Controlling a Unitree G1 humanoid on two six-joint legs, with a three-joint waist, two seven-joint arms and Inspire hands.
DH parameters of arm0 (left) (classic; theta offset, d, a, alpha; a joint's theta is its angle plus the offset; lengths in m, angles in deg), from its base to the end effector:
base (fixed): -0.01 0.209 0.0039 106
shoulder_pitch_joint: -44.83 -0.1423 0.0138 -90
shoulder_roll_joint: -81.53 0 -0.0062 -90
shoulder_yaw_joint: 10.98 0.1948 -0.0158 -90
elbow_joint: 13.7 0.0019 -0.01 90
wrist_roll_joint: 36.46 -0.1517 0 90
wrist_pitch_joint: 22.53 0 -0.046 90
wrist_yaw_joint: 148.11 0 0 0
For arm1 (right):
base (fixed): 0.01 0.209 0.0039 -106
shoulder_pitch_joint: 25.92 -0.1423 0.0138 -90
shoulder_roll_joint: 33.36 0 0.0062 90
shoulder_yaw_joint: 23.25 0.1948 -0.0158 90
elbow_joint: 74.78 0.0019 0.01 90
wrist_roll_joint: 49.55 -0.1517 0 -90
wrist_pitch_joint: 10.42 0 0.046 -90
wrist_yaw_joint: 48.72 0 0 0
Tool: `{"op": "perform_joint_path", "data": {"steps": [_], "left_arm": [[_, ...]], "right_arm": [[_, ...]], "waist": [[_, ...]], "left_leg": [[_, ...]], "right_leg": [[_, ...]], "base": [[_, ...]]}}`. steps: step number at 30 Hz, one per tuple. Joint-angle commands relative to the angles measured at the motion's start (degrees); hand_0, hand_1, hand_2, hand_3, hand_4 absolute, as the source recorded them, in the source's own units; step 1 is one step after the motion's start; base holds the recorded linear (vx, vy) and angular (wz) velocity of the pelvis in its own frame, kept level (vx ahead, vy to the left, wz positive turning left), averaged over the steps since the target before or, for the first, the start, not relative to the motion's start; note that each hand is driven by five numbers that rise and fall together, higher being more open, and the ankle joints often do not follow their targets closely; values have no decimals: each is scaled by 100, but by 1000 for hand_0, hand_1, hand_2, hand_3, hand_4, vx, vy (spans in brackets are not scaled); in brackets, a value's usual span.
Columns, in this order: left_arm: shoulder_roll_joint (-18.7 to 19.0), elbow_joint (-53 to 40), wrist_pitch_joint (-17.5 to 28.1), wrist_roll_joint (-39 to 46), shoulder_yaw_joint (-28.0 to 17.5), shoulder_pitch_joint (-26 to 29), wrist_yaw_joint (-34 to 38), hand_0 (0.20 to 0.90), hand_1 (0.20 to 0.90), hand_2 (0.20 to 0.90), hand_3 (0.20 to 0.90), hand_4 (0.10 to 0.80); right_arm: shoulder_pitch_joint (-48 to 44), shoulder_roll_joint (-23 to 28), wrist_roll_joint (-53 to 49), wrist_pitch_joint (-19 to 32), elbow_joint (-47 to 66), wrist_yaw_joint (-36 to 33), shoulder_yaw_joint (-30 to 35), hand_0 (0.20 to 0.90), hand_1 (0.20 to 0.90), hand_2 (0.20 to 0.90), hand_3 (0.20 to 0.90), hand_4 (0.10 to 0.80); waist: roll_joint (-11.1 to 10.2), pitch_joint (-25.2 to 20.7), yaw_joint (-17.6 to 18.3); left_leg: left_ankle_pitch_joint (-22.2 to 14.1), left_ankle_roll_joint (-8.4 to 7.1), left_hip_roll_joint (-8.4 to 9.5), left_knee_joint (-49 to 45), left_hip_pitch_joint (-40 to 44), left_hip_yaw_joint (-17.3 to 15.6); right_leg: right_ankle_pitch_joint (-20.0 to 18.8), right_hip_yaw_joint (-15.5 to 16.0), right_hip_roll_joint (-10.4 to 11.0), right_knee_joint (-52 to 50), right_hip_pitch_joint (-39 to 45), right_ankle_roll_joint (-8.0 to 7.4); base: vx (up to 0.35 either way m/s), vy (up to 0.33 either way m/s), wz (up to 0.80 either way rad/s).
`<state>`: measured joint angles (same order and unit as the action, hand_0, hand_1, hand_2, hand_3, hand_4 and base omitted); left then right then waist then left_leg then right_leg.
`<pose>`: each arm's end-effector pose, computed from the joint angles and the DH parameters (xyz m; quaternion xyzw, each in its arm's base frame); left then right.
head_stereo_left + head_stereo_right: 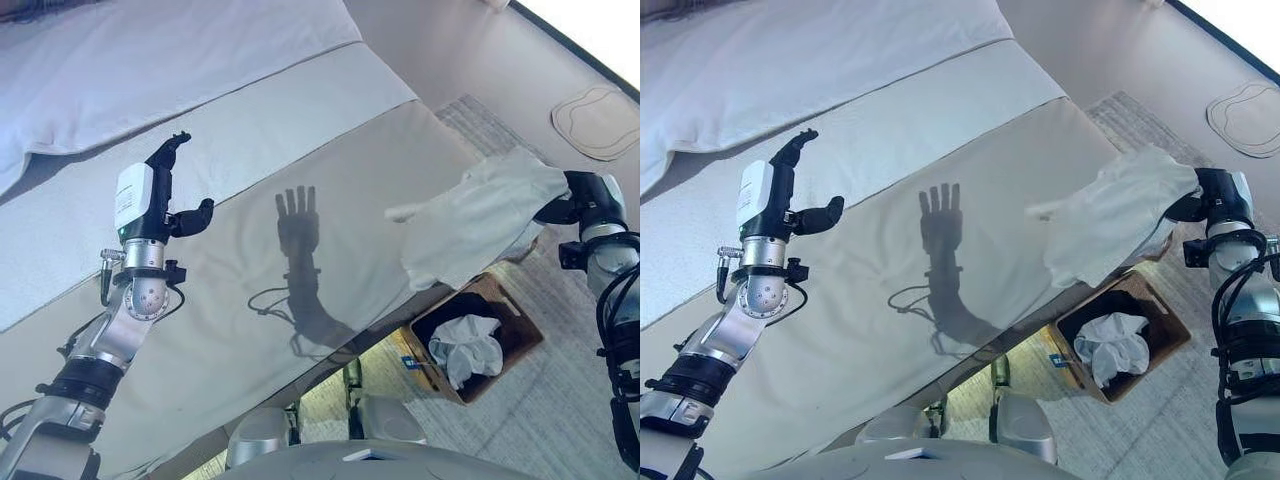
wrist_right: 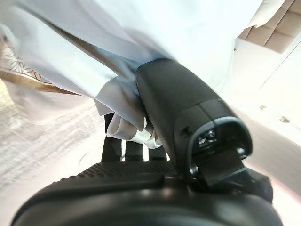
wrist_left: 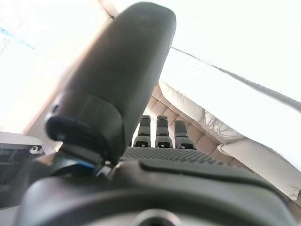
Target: Pick up the clothes from the bed and place them into the basket
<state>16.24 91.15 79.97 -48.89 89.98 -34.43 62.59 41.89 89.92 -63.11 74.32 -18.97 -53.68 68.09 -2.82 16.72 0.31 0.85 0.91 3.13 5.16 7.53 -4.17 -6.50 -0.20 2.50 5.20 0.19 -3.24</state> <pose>0.2491 0.2639 0.0677 0.4257 -0.1585 0.1459 0.8788 0.2656 -0.3650 0.1179 -0.2636 0.0887 -0.2177 0.9356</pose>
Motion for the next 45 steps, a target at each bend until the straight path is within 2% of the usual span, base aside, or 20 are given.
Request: {"op": "perform_joint_path", "data": {"steps": [1, 4, 9, 11, 14, 19, 30, 36, 45], "left_arm": [[-17, -199, 299, -96, -66, -66, 379, 900, 900, 900, 900, 800], [-23, -203, 321, -89, -125, -125, 457, 900, 900, 900, 900, 800], [-13, -192, 302, -77, -162, -121, 524, 900, 900, 900, 900, 800], [2, -220, 264, -63, -175, -160, 535, 900, 900, 900, 900, 800], [56, -252, 194, -23, -152, -188, 519, 900, 900, 900, 900, 800], [60, -247, 126, -25, -116, -190, 481, 900, 900, 900, 900, 800], [57, -232, 127, -45, -21, -62, 406, 900, 900, 900, 900, 800], [96, -204, 83, -55, 34, -29, 434, 900, 900, 900, 900, 800], [115, -234, 129, -35, 28, -101, 483, 900, 900, 900, 900, 800]], "right_arm": [[-185, 575, -56, 268, -99, -425, 139, 300, 300, 300, 200, 100], [-232, 445, -22, -151, -409, -408, -20, 300, 300, 300, 200, 100], [-143, 228, -265, -384, -907, -749, 14, 300, 300, 300, 200, 100], [21, 134, -456, -325, -1183, -1079, 282, 300, 300, 300, 200, 100], [234, 73, -477, -195, -1216, -1201, 532, 300, 300, 300, 200, 100], [400, 75, -321, -110, -1132, -1086, 628, 300, 300, 300, 200, 100], [299, 13, -72, 54, -1376, -490, 245, 300, 300, 300, 200, 100], [127, -10, 6, 33, -1619, -488, 130, 300, 300, 300, 200, 100], [-28, -61, 157, -296, -2063, -620, 91, 300, 300, 300, 200, 100]], "waist": [[-5, -967, 116], [16, -974, 77], [63, -992, 92], [107, -1014, 126], [148, -1010, 166], [172, -1005, 231], [209, -1048, 280], [284, -1010, 271], [432, -972, 257]], "left_leg": [[-392, -75, -400, -404, -432, 252], [-369, -122, -434, -408, -411, 224], [-354, -129, -452, -323, -309, 221], [-353, -131, -471, -290, -259, 202], [-359, -115, -469, -267, -223, 186], [-369, -110, -461, -253, -196, 169], [-350, -146, -505, -223, -183, 128], [-333, -174, -528, -233, -201, 123], [-293, -225, -563, -192, -206, 117]], "right_leg": [[530, 222, 116, -745, -39, -162], [526, 268, 115, -649, 55, -130], [522, 273, 93, -578, 153, -111], [530, 251, 89, -582, 180, -115], [534, 219, 81, -599, 181, -118], [527, 158, 73, -613, 168, -131], [503, 109, 60, -567, 143, -134], [518, 158, 62, -561, 137, -117], [527, 247, 87, -512, 155, -103]], "base": [[13, -24, -3], [13, -24, -7], [16, 2, -1], [54, 16, -1], [12, 4, 0], [0, -4, -5], [-8, -31, -3], [-16, -54, 1], [-5, -10, 0]]}}
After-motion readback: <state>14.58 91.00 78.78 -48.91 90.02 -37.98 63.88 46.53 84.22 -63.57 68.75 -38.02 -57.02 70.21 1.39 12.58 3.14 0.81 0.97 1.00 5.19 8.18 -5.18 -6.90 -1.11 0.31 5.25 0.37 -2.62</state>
